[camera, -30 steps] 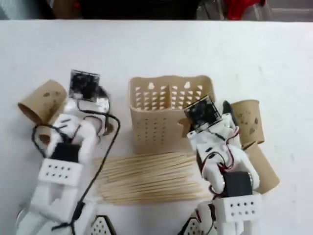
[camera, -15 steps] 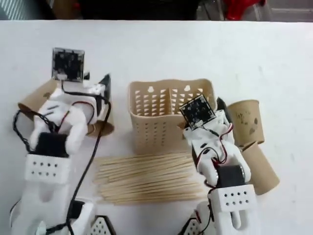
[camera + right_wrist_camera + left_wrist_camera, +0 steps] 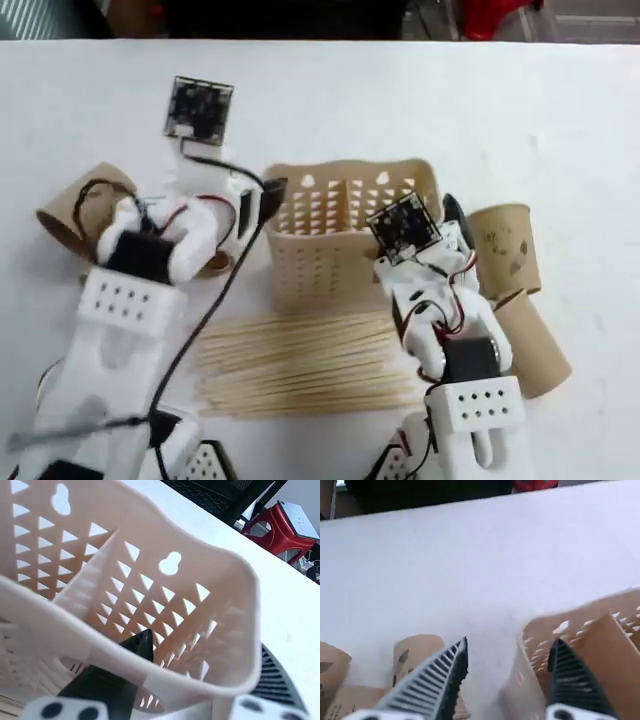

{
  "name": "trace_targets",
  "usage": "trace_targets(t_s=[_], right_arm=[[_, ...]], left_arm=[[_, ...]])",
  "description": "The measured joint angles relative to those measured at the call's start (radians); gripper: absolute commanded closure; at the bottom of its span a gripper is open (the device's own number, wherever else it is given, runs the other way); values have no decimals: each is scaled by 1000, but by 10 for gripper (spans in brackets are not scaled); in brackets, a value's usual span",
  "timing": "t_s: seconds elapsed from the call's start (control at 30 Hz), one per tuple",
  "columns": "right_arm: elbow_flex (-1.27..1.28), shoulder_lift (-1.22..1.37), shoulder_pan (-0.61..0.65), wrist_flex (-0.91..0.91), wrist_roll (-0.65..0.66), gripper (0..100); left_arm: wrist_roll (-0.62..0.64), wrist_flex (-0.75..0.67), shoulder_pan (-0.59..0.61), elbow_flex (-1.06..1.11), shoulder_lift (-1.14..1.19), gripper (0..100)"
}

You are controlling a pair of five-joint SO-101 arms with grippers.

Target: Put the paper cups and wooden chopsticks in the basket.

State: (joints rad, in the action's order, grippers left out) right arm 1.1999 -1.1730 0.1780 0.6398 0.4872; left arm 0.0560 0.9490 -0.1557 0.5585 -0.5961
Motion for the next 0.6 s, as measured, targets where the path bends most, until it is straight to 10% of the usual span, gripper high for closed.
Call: trace_targets(t_s=[0.3,0.6], right_arm=[[0,0,0,-9,0,721],[0,0,2,38,0,719]], left_arm=[[3,-35,-46,-34,130,983],[2,-157,-52,-38,206,978]])
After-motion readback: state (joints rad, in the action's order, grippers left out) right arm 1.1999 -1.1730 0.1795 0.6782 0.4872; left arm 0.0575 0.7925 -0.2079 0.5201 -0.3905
